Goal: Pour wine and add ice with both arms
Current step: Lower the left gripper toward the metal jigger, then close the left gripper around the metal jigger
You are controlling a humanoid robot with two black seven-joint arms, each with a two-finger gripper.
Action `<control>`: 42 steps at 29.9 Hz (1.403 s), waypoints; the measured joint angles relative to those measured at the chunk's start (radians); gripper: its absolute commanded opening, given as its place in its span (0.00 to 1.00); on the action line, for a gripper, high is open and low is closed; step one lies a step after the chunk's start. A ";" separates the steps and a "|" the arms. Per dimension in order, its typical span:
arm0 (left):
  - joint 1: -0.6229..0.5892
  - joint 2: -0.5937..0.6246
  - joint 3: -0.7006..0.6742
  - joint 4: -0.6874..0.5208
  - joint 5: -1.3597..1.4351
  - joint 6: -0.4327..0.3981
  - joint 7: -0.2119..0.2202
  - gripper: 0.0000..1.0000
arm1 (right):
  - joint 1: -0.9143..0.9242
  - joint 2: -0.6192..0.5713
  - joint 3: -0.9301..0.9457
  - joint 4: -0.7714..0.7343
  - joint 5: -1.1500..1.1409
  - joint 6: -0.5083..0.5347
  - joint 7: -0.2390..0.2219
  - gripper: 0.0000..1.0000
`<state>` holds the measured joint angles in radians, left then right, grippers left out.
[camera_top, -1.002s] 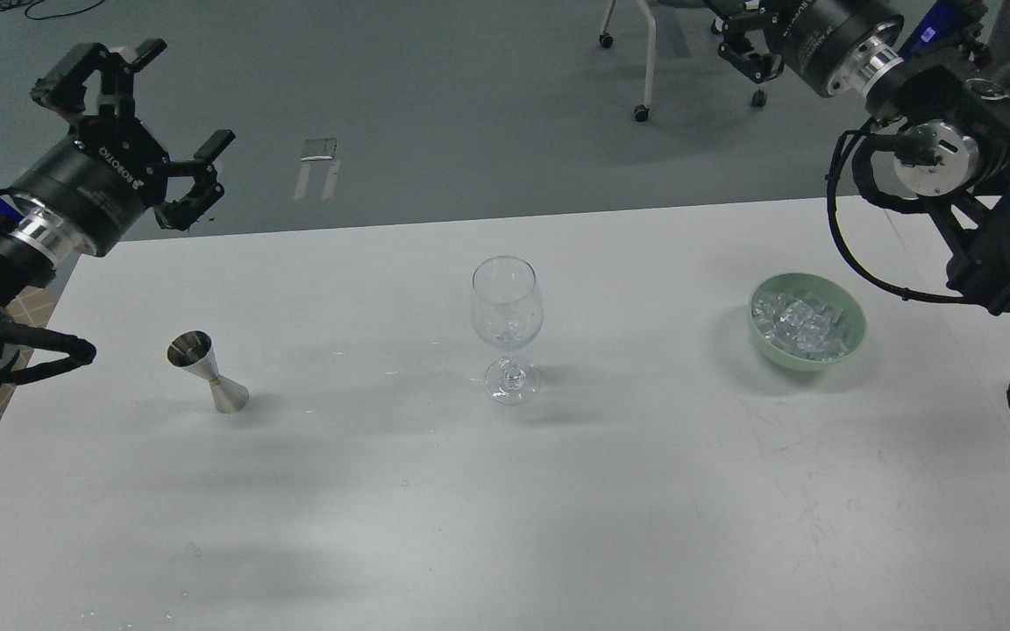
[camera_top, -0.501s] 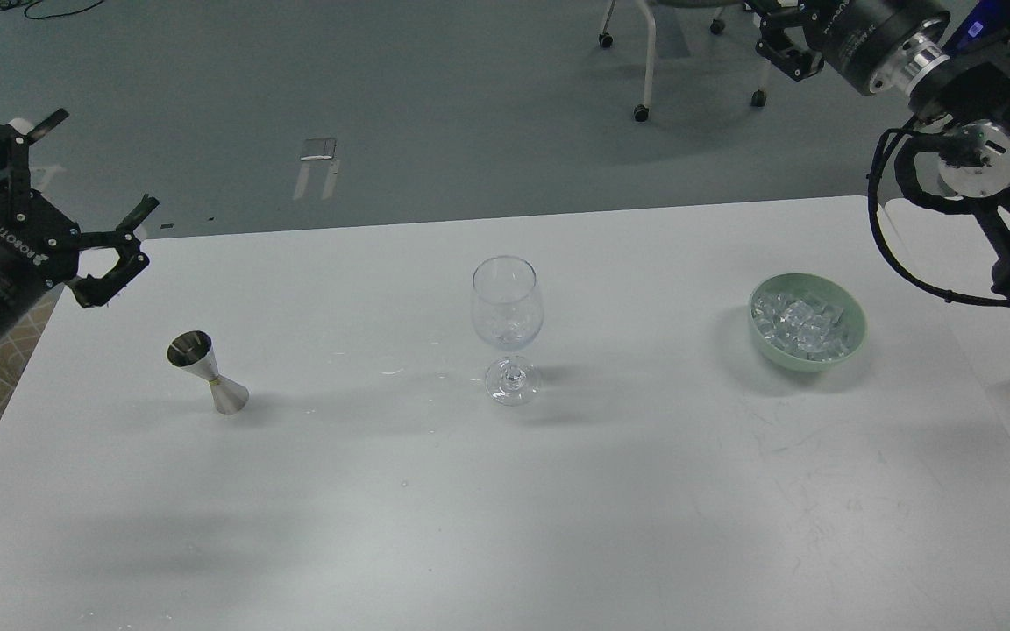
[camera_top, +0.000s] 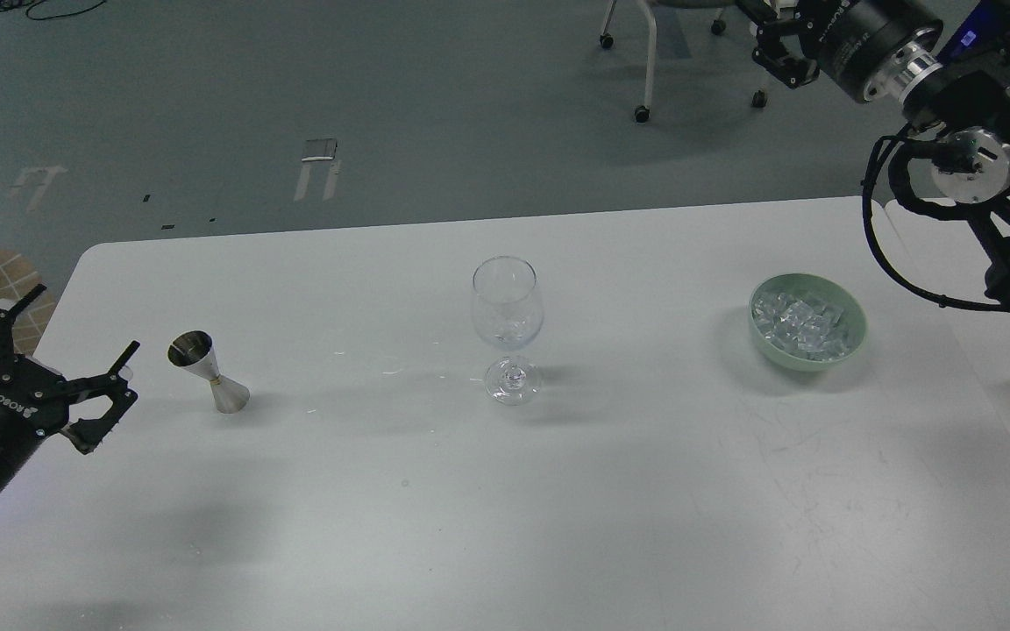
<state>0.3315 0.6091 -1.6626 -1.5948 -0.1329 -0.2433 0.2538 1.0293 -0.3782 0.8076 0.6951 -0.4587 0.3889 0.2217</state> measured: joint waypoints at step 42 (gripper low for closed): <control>-0.245 -0.330 0.069 0.349 0.039 0.167 0.150 0.98 | -0.007 0.001 -0.050 -0.003 -0.002 -0.013 -0.005 1.00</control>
<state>0.0866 0.2795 -1.5934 -1.2456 -0.0942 -0.0761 0.4035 1.0221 -0.3774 0.7577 0.6918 -0.4602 0.3758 0.2162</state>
